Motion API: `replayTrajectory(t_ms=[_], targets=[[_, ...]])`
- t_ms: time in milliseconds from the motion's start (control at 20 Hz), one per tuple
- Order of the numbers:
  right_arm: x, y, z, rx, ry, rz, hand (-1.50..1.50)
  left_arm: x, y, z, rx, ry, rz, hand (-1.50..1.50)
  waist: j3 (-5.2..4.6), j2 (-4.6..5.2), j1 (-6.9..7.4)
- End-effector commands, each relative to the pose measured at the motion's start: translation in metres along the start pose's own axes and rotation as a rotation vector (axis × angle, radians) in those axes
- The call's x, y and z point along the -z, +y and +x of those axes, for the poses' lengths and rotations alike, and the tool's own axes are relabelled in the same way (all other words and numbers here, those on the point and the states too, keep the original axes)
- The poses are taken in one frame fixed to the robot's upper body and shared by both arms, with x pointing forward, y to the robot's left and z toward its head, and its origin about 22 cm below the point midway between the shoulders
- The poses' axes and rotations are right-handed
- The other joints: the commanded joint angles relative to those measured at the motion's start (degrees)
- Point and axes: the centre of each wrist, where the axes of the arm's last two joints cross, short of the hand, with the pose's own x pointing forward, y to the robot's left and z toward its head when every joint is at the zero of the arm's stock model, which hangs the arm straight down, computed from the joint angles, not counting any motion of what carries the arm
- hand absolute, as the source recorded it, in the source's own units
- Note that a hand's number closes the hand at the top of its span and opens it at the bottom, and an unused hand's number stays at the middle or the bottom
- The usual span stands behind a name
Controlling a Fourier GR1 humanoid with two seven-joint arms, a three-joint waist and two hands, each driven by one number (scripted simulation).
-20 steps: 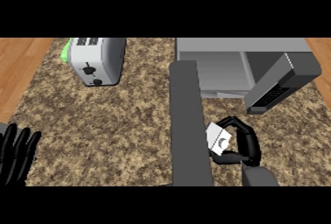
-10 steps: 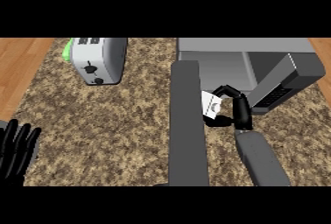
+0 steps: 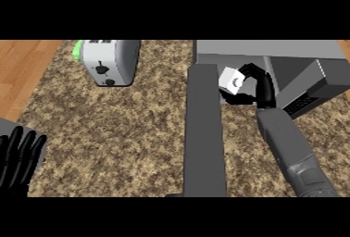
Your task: Pick up the milk, place it into the microwave and close the microwave
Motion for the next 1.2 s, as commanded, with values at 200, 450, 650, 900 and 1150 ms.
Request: replayTrajectory(t_ms=[200, 450, 650, 900, 1150], targets=[[0.024, -0.023, 0.004, -0.21, 0.023, -0.233, 1.5, 0.004, -0.004, -0.004, 0.026, -0.016, -0.024, -1.5, 0.09, 0.97, 2.12], [0.03, -0.022, 0.007, -0.383, -0.049, -0.162, -1.5, 0.008, -0.001, -0.008, 0.035, 0.01, -0.025, -1.5, 0.04, 1.28, 2.78], [0.037, -0.012, 0.018, -0.365, -0.047, -0.076, -1.5, 0.01, -0.004, -0.013, 0.064, 0.008, -0.032, -1.5, 0.1, 1.45, 3.03], [0.039, 0.004, 0.029, -0.355, -0.043, -0.011, -1.5, 0.013, -0.013, -0.002, 0.043, -0.002, -0.064, -1.5, 0.17, 1.57, 3.56], [0.04, 0.011, 0.033, -0.319, -0.029, -0.011, -1.5, 0.007, -0.007, -0.005, 0.093, 0.006, -0.064, -1.5, 0.12, 1.33, 3.38]])
